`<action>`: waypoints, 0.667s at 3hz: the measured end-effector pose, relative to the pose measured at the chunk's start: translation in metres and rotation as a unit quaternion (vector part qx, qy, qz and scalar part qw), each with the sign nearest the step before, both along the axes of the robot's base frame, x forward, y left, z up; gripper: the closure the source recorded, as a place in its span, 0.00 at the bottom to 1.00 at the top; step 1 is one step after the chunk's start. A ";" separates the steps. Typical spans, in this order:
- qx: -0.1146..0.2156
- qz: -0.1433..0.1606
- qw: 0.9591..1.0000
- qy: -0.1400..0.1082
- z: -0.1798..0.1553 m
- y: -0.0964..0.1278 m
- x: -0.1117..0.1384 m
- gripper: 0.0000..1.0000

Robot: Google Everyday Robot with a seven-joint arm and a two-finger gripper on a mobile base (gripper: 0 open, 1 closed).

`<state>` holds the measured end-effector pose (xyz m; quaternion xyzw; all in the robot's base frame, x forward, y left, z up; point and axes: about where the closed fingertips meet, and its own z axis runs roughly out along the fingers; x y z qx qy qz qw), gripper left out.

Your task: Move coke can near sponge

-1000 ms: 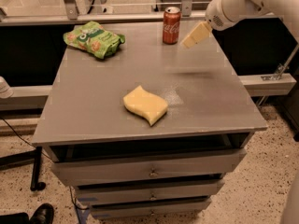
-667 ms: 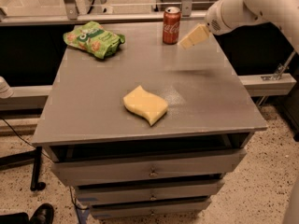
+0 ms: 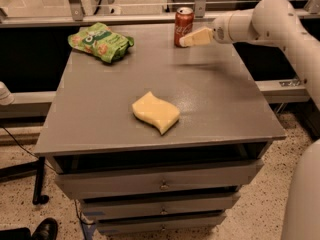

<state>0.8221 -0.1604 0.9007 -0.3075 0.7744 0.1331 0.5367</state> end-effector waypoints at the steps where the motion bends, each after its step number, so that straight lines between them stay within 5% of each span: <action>1: 0.055 0.020 0.998 -0.014 -0.006 0.023 0.031 0.00; 2: 0.083 0.042 0.995 -0.028 -0.007 0.045 0.056 0.00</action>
Offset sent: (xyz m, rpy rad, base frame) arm 0.0941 0.0627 0.0006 0.2371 -0.1023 0.1393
